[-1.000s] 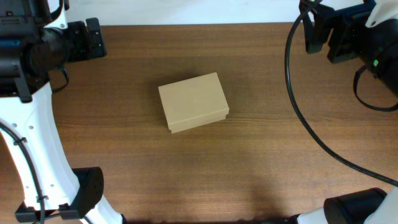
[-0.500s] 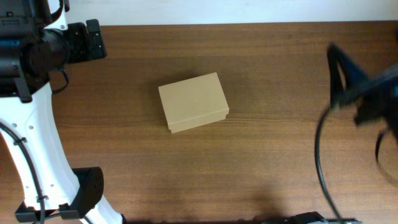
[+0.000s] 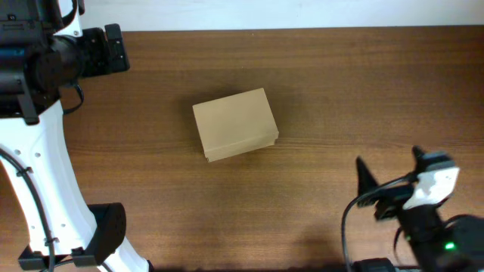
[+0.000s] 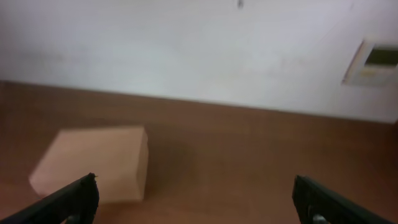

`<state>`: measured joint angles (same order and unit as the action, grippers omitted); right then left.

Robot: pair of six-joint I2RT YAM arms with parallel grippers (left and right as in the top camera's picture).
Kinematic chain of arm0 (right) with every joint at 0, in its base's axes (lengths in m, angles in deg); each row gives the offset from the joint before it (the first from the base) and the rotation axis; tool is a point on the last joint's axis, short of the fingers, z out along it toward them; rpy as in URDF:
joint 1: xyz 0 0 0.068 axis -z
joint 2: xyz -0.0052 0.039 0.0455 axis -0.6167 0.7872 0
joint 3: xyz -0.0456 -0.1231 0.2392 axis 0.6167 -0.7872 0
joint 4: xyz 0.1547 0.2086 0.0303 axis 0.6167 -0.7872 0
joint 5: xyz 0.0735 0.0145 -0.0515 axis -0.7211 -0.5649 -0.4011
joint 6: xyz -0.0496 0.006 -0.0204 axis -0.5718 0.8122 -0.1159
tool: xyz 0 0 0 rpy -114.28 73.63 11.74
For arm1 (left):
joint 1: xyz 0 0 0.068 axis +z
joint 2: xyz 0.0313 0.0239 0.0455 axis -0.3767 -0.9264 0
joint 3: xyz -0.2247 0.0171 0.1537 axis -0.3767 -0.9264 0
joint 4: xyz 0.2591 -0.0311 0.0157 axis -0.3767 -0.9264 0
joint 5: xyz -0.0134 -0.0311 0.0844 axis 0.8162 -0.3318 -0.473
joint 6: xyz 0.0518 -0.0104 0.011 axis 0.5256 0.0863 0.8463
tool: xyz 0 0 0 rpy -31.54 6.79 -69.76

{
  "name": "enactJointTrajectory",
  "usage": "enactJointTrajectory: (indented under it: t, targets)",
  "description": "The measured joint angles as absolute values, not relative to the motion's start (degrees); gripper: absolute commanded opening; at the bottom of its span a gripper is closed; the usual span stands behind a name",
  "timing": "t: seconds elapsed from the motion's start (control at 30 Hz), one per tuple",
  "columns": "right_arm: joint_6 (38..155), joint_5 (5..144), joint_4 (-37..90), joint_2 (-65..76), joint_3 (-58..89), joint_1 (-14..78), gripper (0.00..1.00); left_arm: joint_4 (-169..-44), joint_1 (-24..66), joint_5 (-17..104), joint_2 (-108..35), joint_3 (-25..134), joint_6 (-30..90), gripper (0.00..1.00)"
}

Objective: Pack container

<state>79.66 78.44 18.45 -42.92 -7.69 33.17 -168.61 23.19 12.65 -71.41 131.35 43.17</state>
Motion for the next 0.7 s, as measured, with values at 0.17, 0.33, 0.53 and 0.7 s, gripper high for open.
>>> enactJointTrajectory:
  t: [0.17,0.33,0.53,0.7]
  targets:
    - [79.64,78.44,27.65,-52.25,-21.94,33.17,0.99,-168.61,23.19,12.65,-71.41,131.35,43.15,1.00]
    - [79.64,78.44,37.97,-59.10,-34.59,33.17,0.99,-168.58,23.19,12.65,-71.41,131.35,43.15,1.00]
    - [79.66,78.41,44.96,-63.95,-44.80,33.17,0.99,-168.58,23.19,12.65,-71.41,131.35,43.17,1.00]
    - [79.64,78.41,45.45,-64.04,-46.31,33.17,0.99,-168.58,23.19,12.65,-71.41,131.35,43.15,1.00]
